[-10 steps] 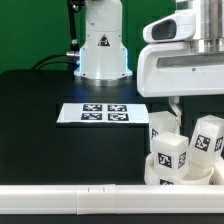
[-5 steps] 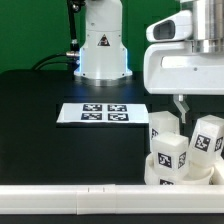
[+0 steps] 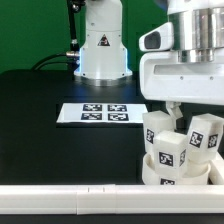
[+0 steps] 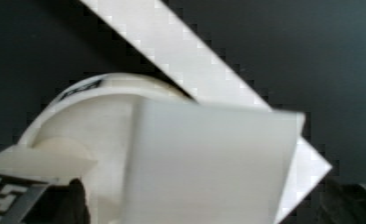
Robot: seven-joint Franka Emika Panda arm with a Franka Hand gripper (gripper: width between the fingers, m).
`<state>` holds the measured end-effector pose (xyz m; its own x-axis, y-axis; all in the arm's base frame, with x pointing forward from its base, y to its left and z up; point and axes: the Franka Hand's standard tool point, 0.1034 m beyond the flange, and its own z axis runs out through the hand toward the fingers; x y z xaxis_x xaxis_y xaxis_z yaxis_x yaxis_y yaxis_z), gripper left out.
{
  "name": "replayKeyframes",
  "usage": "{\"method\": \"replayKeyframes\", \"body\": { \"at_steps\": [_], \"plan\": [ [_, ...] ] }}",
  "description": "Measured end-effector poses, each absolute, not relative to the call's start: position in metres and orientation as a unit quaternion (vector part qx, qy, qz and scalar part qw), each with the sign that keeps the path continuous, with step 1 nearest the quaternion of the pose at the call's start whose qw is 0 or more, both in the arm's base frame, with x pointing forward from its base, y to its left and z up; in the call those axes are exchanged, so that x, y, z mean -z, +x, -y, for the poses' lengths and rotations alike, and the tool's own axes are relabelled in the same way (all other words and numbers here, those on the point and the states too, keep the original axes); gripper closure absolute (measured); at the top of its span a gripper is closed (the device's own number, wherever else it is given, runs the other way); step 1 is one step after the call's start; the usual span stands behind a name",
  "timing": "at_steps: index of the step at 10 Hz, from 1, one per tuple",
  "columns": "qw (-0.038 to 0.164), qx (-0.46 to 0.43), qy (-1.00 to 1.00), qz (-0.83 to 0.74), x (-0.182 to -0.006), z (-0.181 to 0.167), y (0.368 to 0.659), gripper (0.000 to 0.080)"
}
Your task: Assemble stool
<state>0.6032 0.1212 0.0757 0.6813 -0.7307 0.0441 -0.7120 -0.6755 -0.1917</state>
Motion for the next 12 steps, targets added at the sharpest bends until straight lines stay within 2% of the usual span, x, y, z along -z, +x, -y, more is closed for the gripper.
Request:
{"method": "replayKeyframes", "body": {
  "at_steps": [1,3,4,5,6,10,12],
  "plan": [
    [0.080,0.059,-0.914,-0.394,-0.0759,-0.1213,0.6034,0.0151],
    [0.079,0.058,-0.911,-0.400,-0.0755,-0.1205,0.6032,0.0407],
    [0.077,0.060,-0.910,-0.402,-0.0757,-0.1155,0.6042,0.0407],
    [0.078,0.059,-0.907,-0.409,-0.0756,-0.1157,0.6041,0.0457],
    [0.080,0.057,-0.895,-0.436,-0.0753,-0.1155,0.6040,0.0457],
    [0.125,0.008,-0.685,-0.718,-0.0722,-0.1152,0.6077,0.0457],
    [0.126,0.002,-0.654,-0.746,-0.0719,-0.1159,0.6073,0.0457]
  ]
}}
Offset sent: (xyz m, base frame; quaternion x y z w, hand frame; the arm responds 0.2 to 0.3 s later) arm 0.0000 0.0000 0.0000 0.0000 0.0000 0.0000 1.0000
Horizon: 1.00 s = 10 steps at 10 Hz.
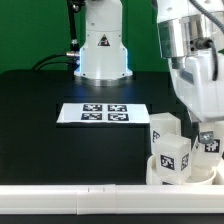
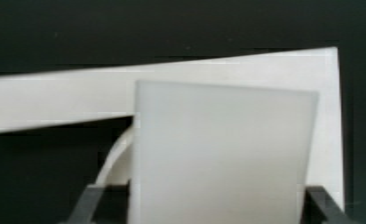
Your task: Assemble stool
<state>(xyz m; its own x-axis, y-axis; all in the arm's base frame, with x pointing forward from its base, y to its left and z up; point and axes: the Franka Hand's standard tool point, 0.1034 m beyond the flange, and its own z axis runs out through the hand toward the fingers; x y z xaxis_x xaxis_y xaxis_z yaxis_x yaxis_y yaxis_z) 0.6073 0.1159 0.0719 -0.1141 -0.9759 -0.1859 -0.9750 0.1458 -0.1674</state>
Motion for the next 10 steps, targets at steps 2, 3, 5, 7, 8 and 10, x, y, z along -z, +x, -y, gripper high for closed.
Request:
{"method": "replayKeyframes", "body": {
  "at_steps": [2,3,5,7,8,10],
  "plan": [
    [0.127,-0.005,-0.621,-0.774,-0.072,-0.116,0.607,0.0457],
    [0.127,-0.004,-0.628,-0.768,-0.071,-0.116,0.607,0.0376],
    [0.124,-0.014,-0.652,-0.748,-0.080,-0.119,0.608,0.0242],
    [0.134,-0.006,-0.751,-0.646,-0.107,-0.120,0.615,0.0156],
    [0.140,0.006,-0.804,-0.577,-0.117,-0.120,0.617,0.0156],
    [0.133,0.011,-0.828,-0.545,-0.109,-0.119,0.614,0.0151]
  ]
}}
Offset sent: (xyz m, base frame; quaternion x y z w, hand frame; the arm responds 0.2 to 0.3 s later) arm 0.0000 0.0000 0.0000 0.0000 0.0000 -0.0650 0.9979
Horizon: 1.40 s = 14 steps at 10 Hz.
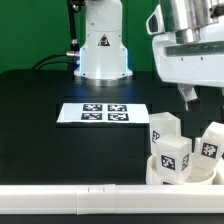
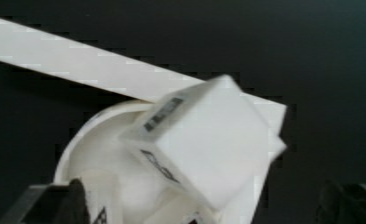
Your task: Assemble stool
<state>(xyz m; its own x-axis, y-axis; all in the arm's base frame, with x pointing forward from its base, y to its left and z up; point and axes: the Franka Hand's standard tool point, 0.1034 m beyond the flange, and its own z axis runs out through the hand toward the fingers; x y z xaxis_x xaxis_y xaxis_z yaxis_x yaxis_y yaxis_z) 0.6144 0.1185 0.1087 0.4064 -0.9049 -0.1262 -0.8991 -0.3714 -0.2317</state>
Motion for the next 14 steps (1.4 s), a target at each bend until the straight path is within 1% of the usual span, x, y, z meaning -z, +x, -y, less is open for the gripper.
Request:
{"method": "replayKeyframes", "body": {
  "at_steps": [1,2,3,5,8,9,10,11,12,14],
  "plan": [
    [0.132,0.016,-0.845,-0.518,-0.109,-0.118,0.615,0.0151],
    [0.125,0.020,-0.867,-0.481,-0.109,-0.119,0.614,0.0151],
    [0.100,0.033,-0.924,-0.367,-0.109,-0.123,0.617,0.0151],
    [0.094,0.045,-0.969,-0.226,-0.110,-0.126,0.619,0.0151],
    [0.083,0.059,-0.984,-0.147,-0.108,-0.122,0.618,0.0151],
    [0.069,0.056,-0.994,-0.069,-0.106,-0.122,0.617,0.0151],
    [0.048,0.043,-0.997,0.044,-0.103,-0.127,0.620,0.0151],
    [0.040,0.038,-0.993,0.109,-0.102,-0.135,0.622,0.0151],
    [0.038,0.038,-0.988,0.148,-0.102,-0.138,0.619,0.0151],
    [0.034,0.039,-0.982,0.183,-0.101,-0.132,0.620,0.0151]
  ]
}}
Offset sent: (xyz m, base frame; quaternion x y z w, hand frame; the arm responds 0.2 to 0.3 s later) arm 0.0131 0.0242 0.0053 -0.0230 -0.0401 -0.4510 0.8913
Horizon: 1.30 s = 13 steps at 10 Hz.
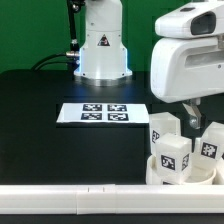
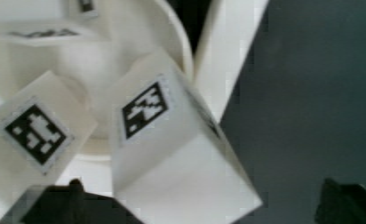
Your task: Assemble stool
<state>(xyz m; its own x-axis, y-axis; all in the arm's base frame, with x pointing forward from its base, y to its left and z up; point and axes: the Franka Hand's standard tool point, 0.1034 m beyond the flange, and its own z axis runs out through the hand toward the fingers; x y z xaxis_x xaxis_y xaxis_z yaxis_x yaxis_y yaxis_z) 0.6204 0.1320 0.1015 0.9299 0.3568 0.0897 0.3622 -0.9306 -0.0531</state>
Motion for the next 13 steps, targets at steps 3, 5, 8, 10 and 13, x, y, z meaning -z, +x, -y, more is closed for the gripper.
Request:
{"method": "replayKeyframes", "body": {
  "at_steps": [3,5,8,10,13],
  "plan": [
    [0.020,-0.006,-0.971,0.238,-0.083,-0.137,0.617,0.0151],
    [0.003,-0.010,-0.957,0.289,-0.077,-0.138,0.618,0.0151],
    [0.002,-0.011,-0.964,0.266,-0.077,-0.135,0.618,0.0336],
    [-0.001,-0.011,-0.976,0.217,-0.077,-0.130,0.619,0.0464],
    [0.007,-0.003,-0.999,-0.036,-0.076,-0.120,0.622,0.0464]
  ]
}}
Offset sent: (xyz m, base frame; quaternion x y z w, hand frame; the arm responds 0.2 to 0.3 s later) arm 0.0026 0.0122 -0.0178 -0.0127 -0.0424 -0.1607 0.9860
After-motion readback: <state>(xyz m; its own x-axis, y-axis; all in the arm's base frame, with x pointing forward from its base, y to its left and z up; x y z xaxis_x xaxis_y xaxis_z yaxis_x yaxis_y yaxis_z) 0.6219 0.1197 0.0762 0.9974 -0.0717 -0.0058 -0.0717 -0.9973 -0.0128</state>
